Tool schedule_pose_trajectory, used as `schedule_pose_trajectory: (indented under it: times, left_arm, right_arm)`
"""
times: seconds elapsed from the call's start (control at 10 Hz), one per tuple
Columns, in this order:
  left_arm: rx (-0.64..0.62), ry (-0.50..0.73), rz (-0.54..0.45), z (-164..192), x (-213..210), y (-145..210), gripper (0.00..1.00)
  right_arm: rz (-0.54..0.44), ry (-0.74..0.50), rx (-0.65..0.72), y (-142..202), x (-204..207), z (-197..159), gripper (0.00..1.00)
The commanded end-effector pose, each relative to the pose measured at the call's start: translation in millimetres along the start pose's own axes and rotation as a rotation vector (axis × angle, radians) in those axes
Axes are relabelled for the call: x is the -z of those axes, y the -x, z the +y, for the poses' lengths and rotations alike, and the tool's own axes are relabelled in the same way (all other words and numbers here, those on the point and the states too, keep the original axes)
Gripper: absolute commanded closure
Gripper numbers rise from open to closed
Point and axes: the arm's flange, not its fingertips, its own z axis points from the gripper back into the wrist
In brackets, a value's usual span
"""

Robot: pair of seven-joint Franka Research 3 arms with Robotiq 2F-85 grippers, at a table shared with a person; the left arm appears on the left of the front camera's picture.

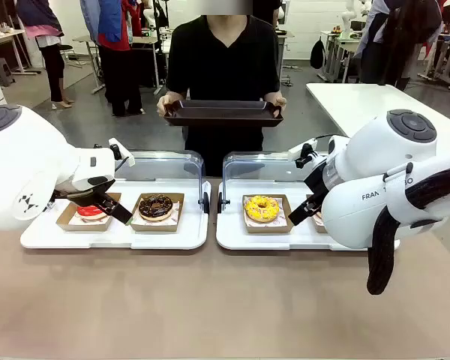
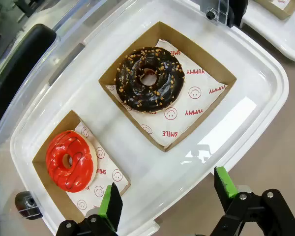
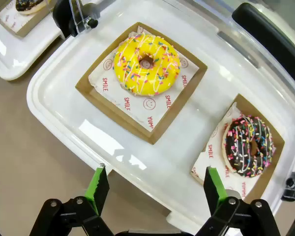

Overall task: Provide the desired donut to the person.
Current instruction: Pick up and lift the Paper togo box containing the Donut pointed at by the person.

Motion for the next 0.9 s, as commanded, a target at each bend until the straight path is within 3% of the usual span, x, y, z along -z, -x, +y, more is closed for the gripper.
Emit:
schedule_pose_trajectory:
  times: [0.0,0.8]
  left_arm:
    - [0.000,0.000,0.000,-0.1,0.0,0.0,0.00]
    - [0.000,0.000,0.000,-0.1,0.0,0.0,0.00]
  right_arm:
    - [0.000,0.000,0.000,0.0,0.0,0.0,0.00]
    - [0.000,0.000,0.000,0.0,0.0,0.0,0.00]
